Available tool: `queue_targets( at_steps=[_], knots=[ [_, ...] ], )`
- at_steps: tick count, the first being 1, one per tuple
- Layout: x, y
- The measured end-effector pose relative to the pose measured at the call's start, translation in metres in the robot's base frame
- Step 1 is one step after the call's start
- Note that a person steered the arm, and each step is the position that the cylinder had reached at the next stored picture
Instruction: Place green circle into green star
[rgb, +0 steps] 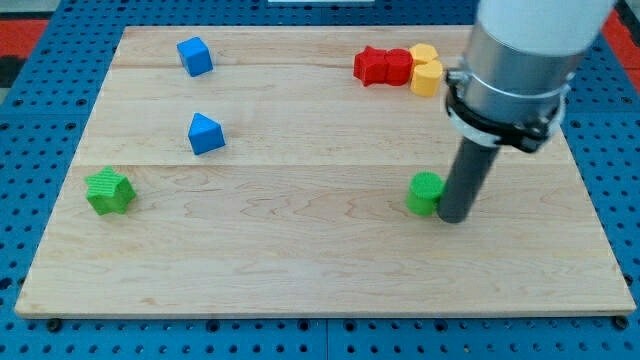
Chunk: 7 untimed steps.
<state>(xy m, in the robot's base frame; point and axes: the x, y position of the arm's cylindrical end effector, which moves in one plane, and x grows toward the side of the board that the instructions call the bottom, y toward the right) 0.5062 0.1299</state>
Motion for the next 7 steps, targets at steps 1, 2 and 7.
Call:
queue_targets(
  at_steps=[1, 2, 7],
  knots=[
    [-0.021, 0.002],
    [-0.042, -0.027],
    [-0.037, -0.129]
  ],
)
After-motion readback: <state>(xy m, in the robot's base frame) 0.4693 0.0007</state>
